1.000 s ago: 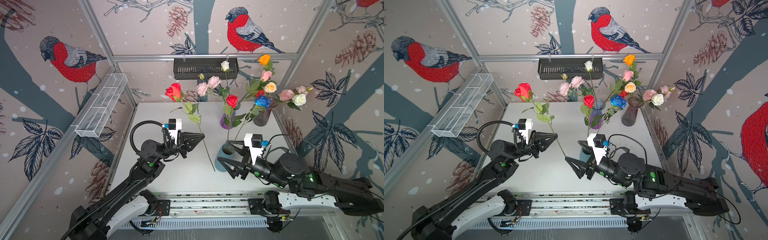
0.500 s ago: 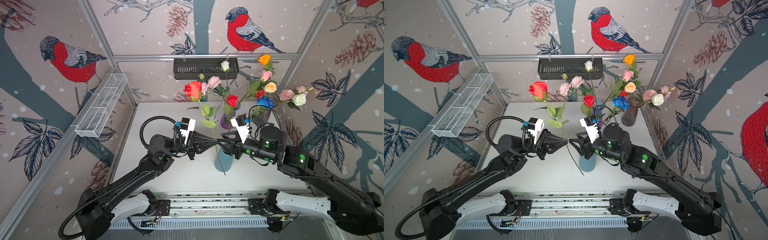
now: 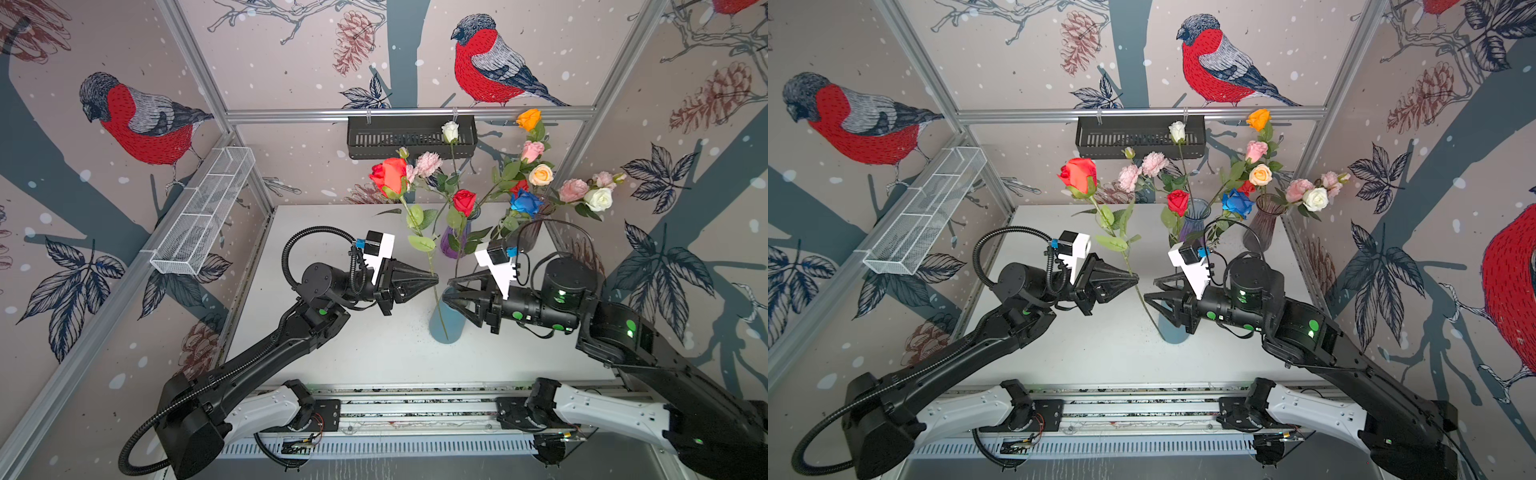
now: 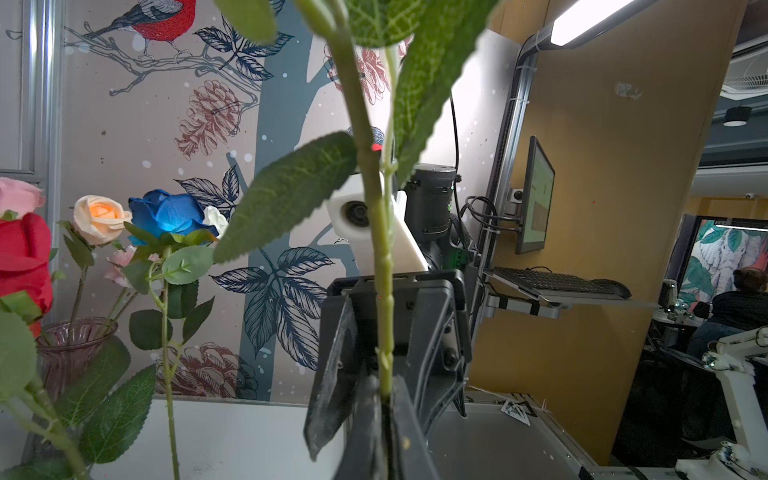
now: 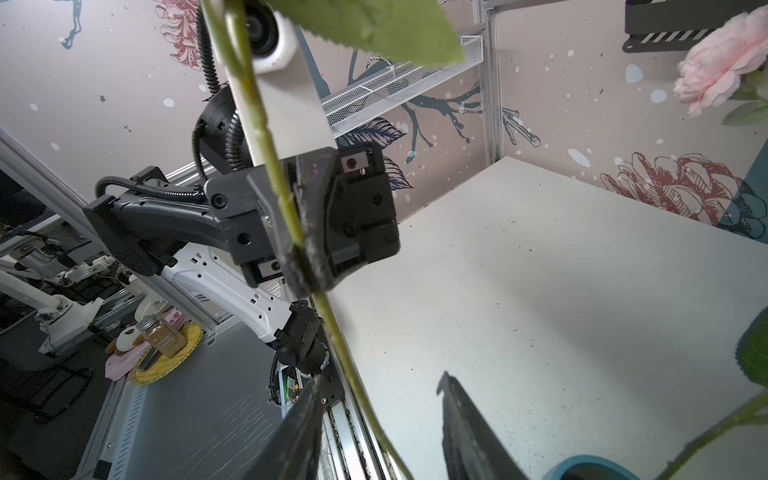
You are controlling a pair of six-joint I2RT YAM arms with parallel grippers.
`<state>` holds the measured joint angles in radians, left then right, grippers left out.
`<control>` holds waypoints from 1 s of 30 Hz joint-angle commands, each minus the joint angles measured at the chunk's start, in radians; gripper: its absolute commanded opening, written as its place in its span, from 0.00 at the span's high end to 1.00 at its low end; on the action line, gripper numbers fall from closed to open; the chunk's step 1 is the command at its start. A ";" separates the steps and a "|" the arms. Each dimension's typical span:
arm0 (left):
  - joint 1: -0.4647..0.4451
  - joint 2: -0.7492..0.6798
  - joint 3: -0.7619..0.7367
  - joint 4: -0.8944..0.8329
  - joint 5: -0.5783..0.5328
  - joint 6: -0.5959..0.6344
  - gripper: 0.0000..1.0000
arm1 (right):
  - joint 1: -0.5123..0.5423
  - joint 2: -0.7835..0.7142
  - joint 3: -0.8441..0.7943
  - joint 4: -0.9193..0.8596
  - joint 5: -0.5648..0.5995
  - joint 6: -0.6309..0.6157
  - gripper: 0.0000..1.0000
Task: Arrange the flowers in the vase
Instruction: 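Grasp the red rose stem with the right gripper beside the left gripper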
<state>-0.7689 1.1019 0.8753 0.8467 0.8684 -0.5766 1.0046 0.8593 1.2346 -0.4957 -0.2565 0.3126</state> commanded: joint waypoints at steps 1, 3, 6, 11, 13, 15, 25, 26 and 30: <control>-0.002 0.030 0.028 0.032 0.038 -0.009 1.00 | 0.000 -0.015 -0.005 0.059 -0.049 -0.009 0.53; -0.004 0.053 0.044 0.048 0.061 -0.021 1.00 | 0.000 -0.018 0.001 0.072 -0.061 -0.004 0.53; -0.015 0.076 0.064 0.046 0.079 -0.022 1.00 | 0.000 -0.016 0.019 0.091 -0.084 0.003 0.53; -0.029 0.086 0.077 0.013 0.084 -0.001 1.00 | 0.000 0.002 0.047 0.126 -0.105 0.019 0.52; -0.035 0.088 0.080 0.005 0.085 0.005 1.00 | 0.000 0.014 0.057 0.136 -0.103 0.019 0.52; -0.041 0.092 0.083 -0.004 0.090 0.010 0.96 | 0.000 0.029 0.069 0.142 -0.090 0.019 0.52; -0.065 0.093 0.084 -0.078 0.096 0.062 0.84 | 0.000 0.077 0.105 0.197 -0.029 0.036 0.96; -0.066 0.088 0.078 -0.079 0.090 0.065 0.77 | 0.000 0.074 0.107 0.198 -0.025 0.036 0.97; -0.067 0.047 0.034 -0.104 0.060 0.095 0.64 | -0.001 0.061 0.122 0.192 -0.002 0.033 0.98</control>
<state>-0.8345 1.1717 0.9260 0.7464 0.9470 -0.5159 1.0027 0.9287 1.3392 -0.3420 -0.2802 0.3420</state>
